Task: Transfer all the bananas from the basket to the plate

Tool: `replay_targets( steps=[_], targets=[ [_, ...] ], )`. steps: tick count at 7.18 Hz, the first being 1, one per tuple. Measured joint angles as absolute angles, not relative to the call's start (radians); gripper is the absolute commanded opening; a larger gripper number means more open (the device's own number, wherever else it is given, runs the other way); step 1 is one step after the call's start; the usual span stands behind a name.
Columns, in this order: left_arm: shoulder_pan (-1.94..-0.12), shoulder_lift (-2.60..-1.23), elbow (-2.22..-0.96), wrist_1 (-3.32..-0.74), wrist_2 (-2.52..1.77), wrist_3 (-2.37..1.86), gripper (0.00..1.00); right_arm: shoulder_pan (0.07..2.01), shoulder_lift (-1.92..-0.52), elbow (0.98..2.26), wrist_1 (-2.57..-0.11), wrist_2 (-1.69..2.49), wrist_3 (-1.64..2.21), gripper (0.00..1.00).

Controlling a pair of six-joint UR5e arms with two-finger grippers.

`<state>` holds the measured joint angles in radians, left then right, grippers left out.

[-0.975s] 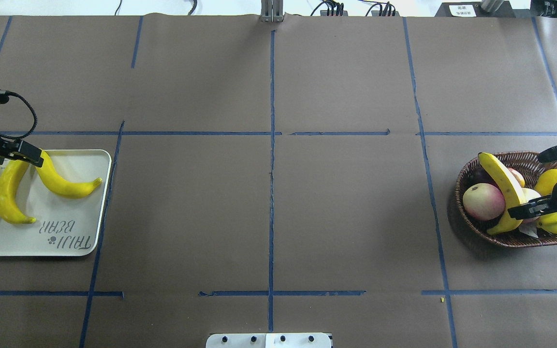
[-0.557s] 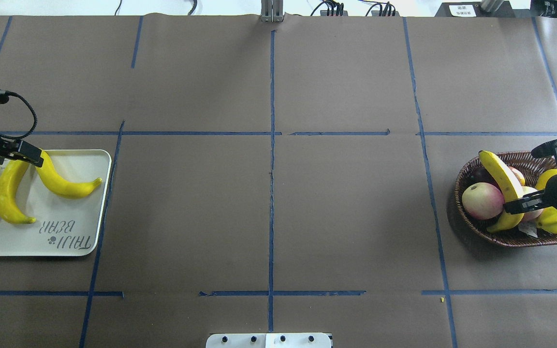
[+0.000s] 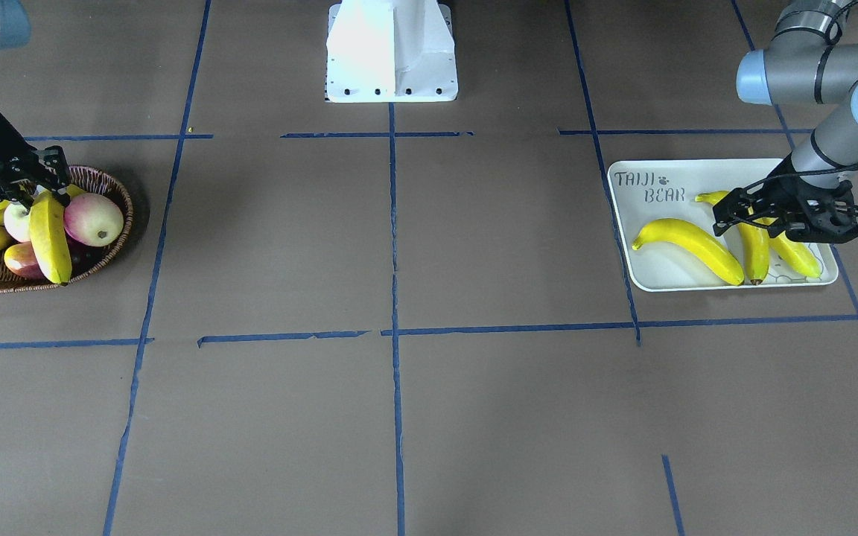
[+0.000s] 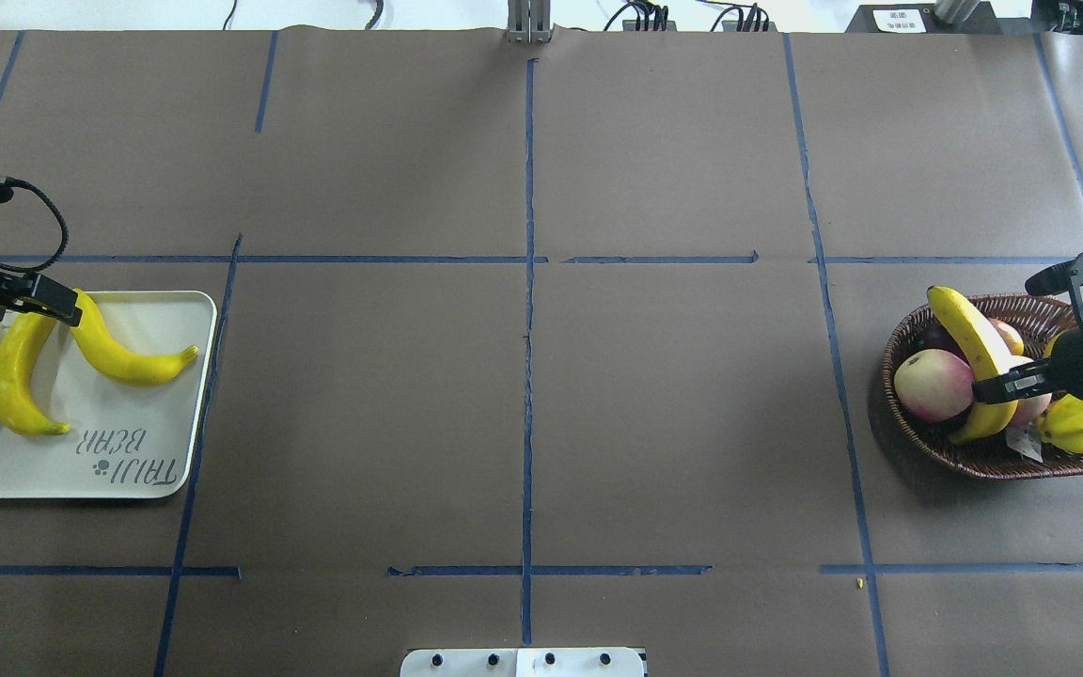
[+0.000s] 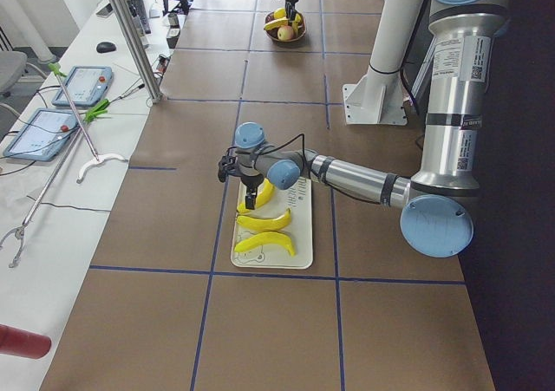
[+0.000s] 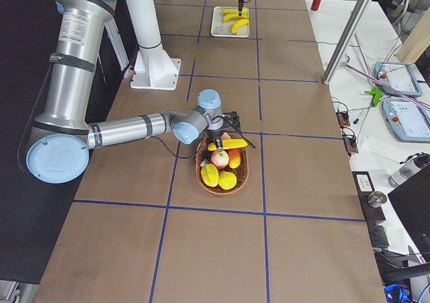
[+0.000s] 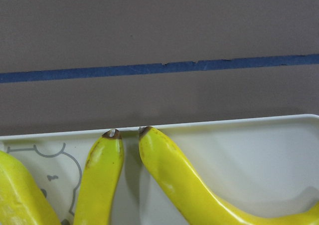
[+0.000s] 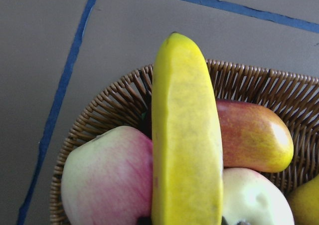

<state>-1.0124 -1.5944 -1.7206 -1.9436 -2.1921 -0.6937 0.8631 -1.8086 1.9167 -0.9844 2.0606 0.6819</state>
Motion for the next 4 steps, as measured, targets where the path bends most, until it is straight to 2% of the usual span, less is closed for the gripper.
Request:
replay_targets(
  steps=[1,4],
  targets=[
    [-1.012,-1.594,-1.721,-1.944,-2.192,-0.694,1.0,0.906,-1.81,1.922,-0.986,2.1,0.677,0.04],
    [-1.012,-1.594,-1.722,-1.944,-2.192,-0.695,1.0,1.01,-1.815,1.974,-0.995,2.205,0.658,0.0]
  ],
)
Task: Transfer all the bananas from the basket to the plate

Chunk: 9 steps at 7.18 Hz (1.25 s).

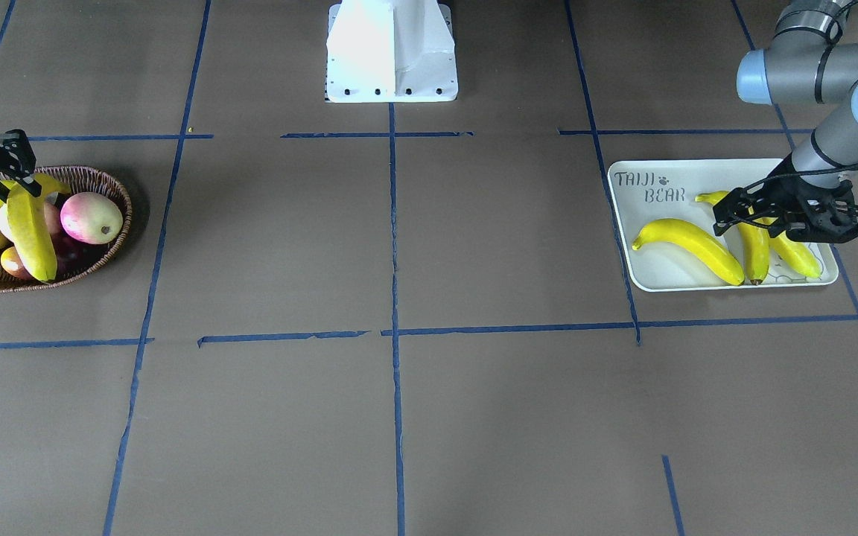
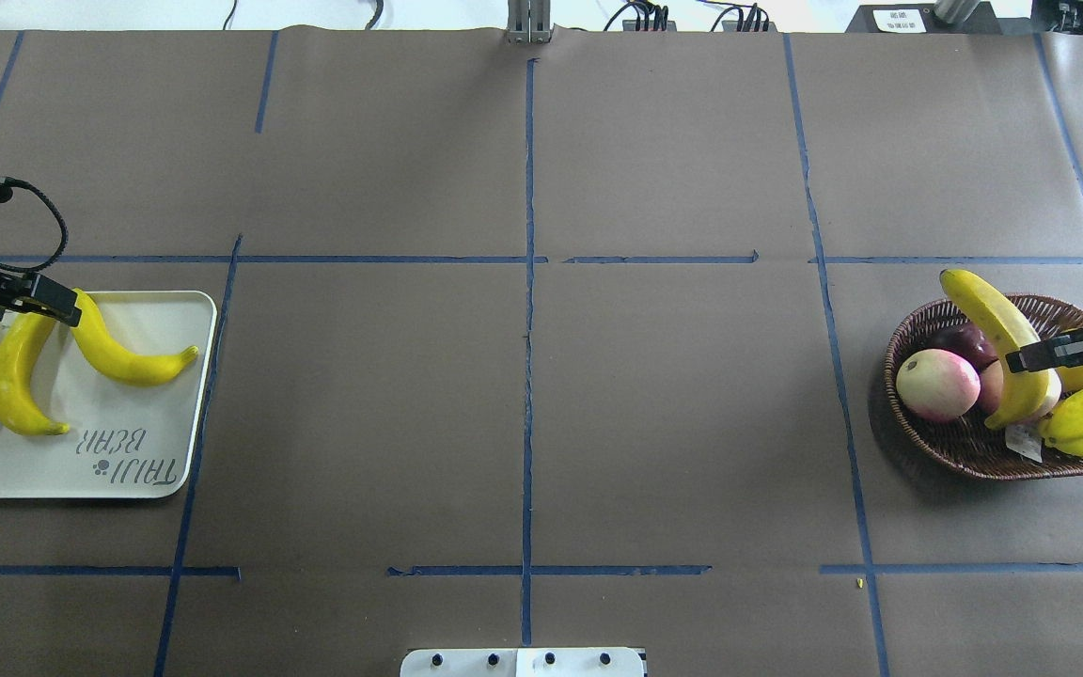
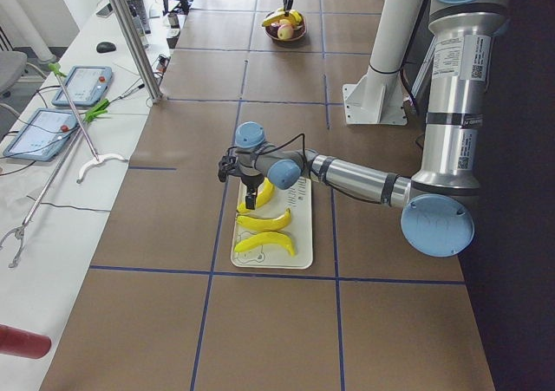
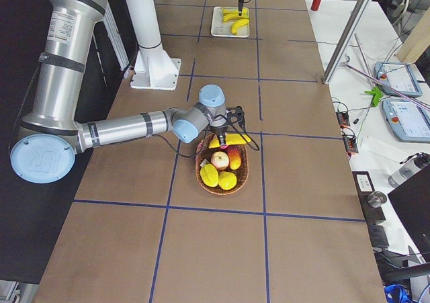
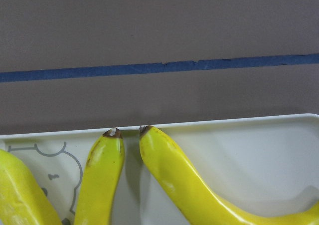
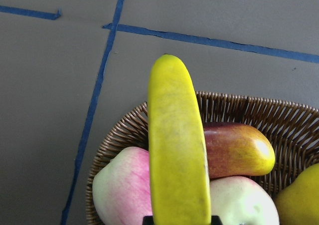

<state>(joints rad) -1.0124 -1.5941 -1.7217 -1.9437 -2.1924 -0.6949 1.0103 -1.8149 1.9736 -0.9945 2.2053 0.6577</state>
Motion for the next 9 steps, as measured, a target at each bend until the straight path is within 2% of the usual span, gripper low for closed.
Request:
replay_targets(
  steps=[4,9],
  targets=[
    [-1.009,-1.606,-1.727,-1.946,-2.199,-0.695,1.0,1.015,-1.74,1.992,-0.992,2.268,0.666,0.0],
    [-0.999,-1.673,-1.773,-1.949,-2.263,-0.868,1.0,0.807,-1.43,1.933,-0.987,2.26,0.845,0.01]
  ],
)
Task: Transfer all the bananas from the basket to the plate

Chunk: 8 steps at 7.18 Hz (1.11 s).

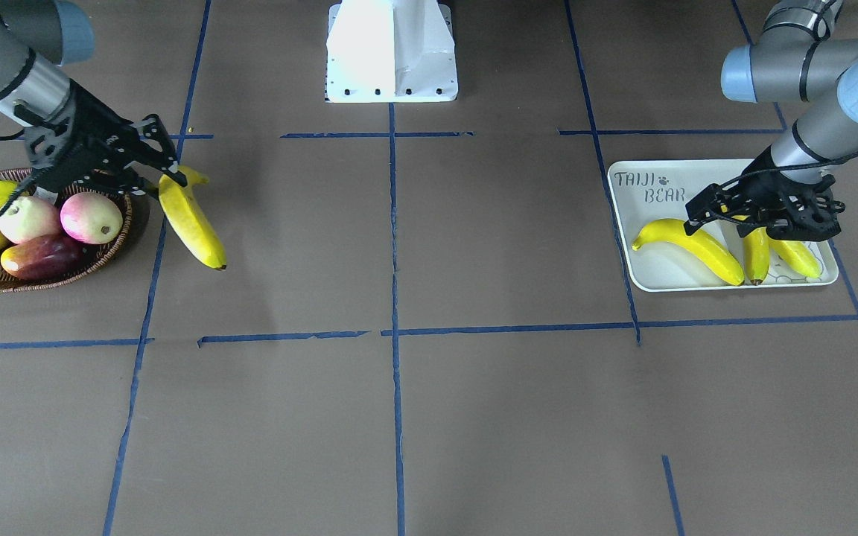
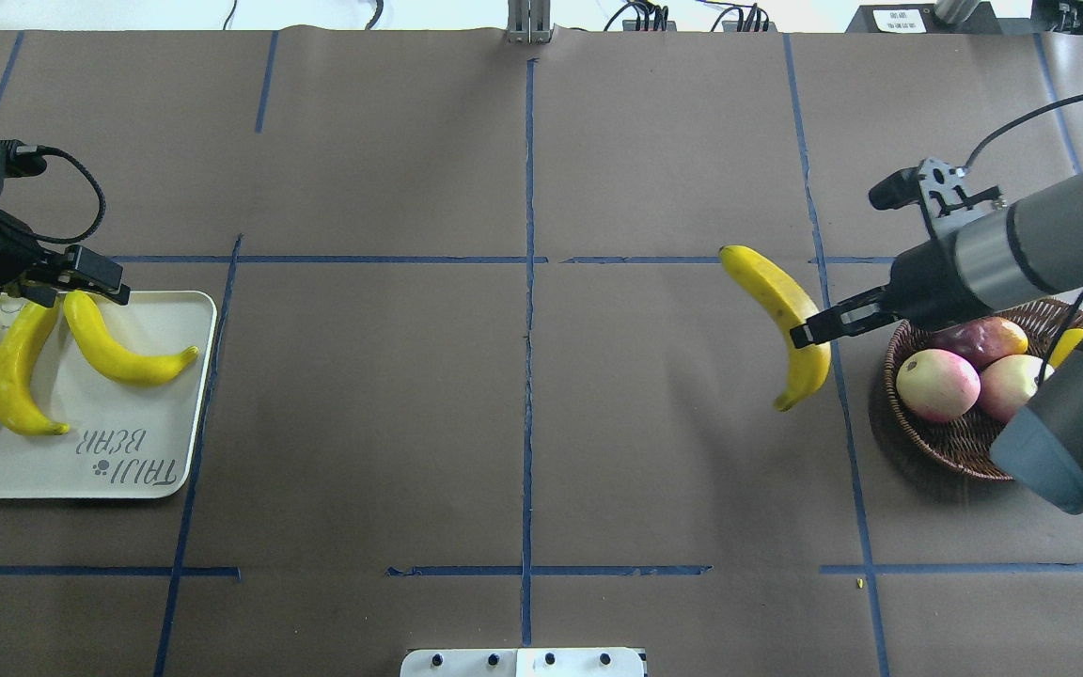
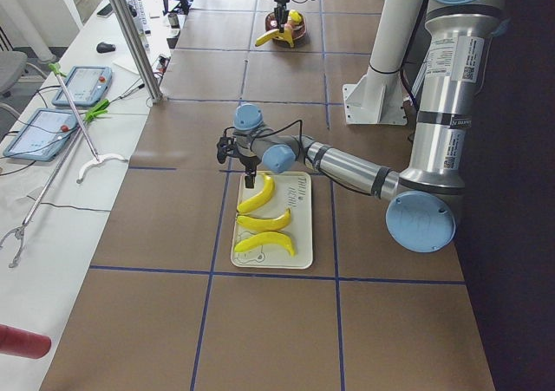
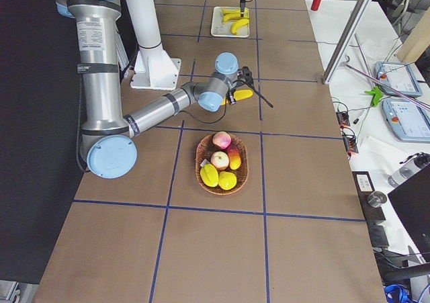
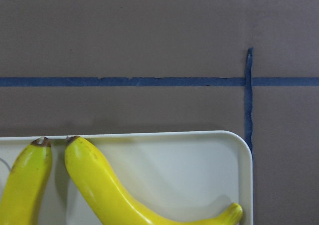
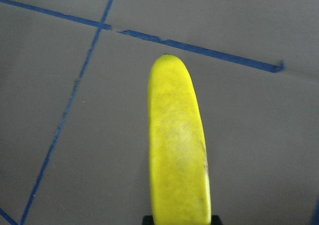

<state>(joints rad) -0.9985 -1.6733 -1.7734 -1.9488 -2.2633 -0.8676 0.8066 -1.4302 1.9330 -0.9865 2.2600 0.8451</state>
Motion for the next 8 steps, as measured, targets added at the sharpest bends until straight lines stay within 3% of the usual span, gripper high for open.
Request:
replay_targets(
  steps=[4,8],
  targets=[
    [-0.909,-1.904,-1.803,-1.951,-2.322,-1.186,1.0,0.658,-1.261,1.874,-0.931,2.154,0.911,0.0],
    [-0.86,-2.002,-1.809,-2.032,-2.314,-1.473,1.0,0.515,-1.143,1.757,-0.728,1.945,1.155,0.0]
  ],
)
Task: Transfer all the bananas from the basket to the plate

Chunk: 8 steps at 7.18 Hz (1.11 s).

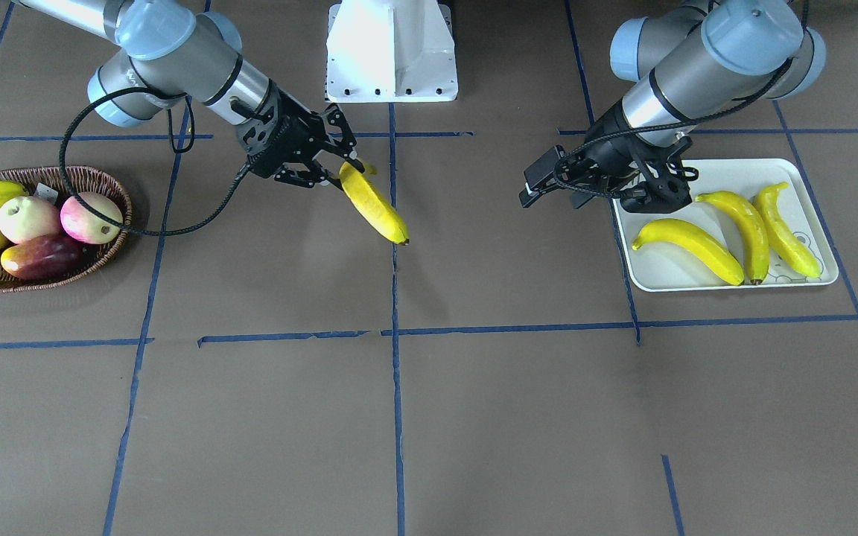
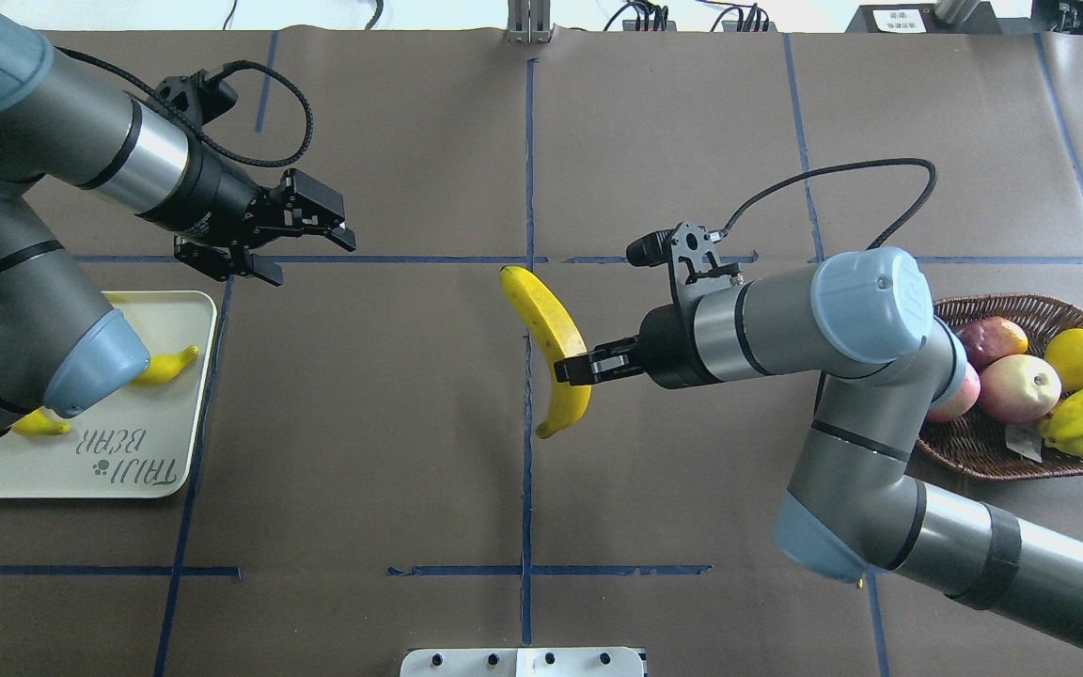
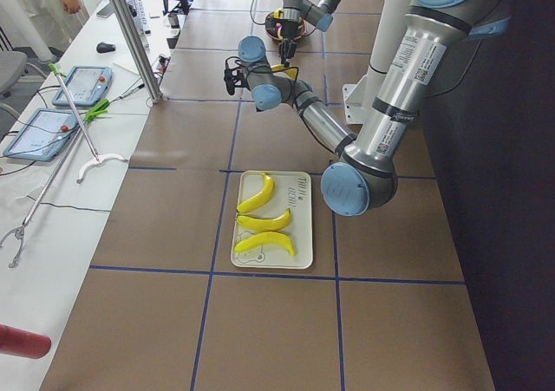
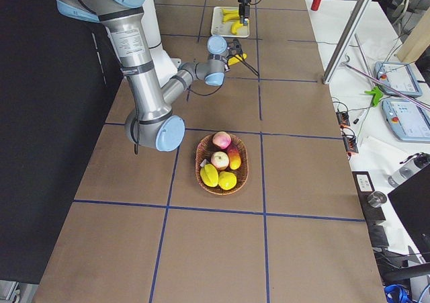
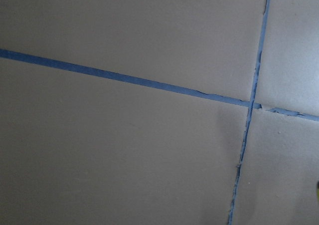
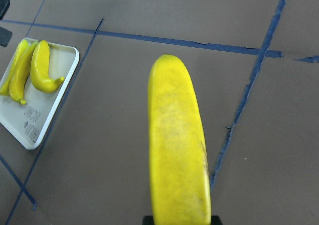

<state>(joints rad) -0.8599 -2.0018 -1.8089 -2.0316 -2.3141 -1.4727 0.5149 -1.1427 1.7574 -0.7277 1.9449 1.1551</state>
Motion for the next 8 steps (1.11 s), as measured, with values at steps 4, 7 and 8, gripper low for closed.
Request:
replay_targets(
  steps=[4,7,8],
  targets=[
    [-0.76,-2.056,-1.797,-2.152,-2.133,-1.706,1.0,0.423,-1.053,1.753,-0.721,1.763,1.473,0.0],
    [-0.702,-2.071,-1.79,-2.155,-2.1,-1.735,0.99,0.394,-1.015,1.747,-0.728,1.711,1.504,0.0],
    [-0.671,-2.073,-1.785,-2.155,-2.073,-1.737,0.82,0.388,-1.003,1.739,-0.729,1.703,1.505,0.0]
  ],
)
